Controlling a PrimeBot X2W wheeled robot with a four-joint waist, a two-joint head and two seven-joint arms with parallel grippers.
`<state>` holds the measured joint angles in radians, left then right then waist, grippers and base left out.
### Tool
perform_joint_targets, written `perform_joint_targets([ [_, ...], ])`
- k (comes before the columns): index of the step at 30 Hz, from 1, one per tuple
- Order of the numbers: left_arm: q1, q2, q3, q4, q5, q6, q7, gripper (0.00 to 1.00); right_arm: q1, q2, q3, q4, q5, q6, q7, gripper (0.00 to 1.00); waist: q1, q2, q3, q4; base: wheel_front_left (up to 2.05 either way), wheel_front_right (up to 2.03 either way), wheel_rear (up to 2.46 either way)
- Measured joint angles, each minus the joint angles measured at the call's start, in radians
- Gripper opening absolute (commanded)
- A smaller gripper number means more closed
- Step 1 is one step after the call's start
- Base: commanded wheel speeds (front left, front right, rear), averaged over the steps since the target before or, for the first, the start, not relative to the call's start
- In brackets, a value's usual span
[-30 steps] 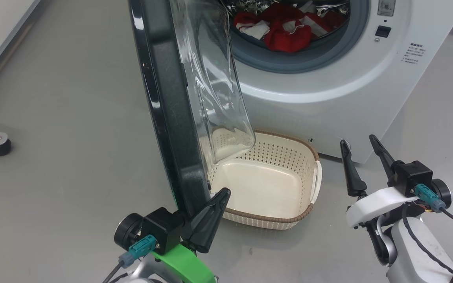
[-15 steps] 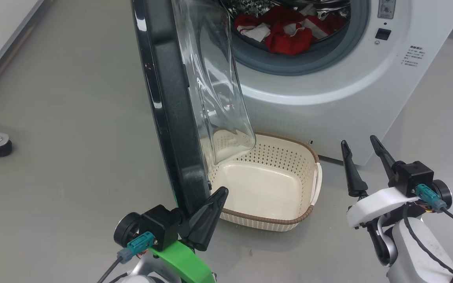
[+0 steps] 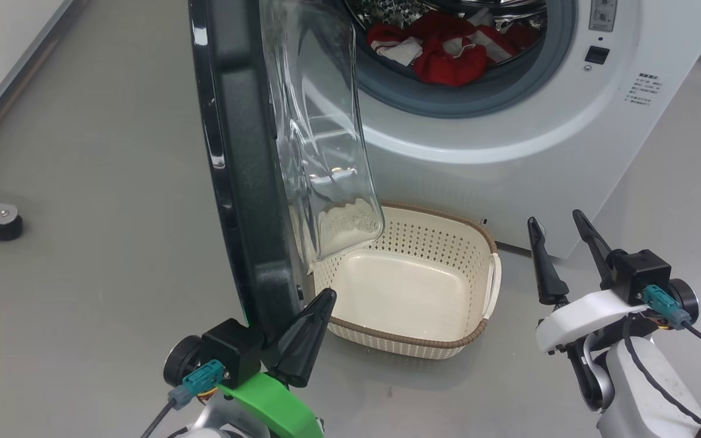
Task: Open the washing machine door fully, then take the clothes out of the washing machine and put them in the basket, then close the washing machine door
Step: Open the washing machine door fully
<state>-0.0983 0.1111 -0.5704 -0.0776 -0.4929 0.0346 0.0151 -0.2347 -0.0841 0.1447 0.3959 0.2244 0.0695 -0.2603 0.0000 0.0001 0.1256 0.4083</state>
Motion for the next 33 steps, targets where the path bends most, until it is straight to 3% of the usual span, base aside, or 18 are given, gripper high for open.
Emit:
perform_joint_targets([
  [17, 0.021, 0.002, 0.123, 0.024, -0.017, 0.05, -0.05, 0.0, 0.0, 0.007, -0.015, 0.001, -0.019, 0.008, 0.0, 1.0, 0.0001, 0.0, 0.018, 0.023, 0.0, 0.0, 0.0],
  [33, 0.018, 0.033, 0.321, 0.118, -0.034, 0.07, -0.114, 0.0, -0.001, 0.01, -0.028, 0.005, -0.038, 0.011, 0.0, 1.0, 0.0, 0.0, 0.032, 0.039, 0.0, 0.0, 0.0],
])
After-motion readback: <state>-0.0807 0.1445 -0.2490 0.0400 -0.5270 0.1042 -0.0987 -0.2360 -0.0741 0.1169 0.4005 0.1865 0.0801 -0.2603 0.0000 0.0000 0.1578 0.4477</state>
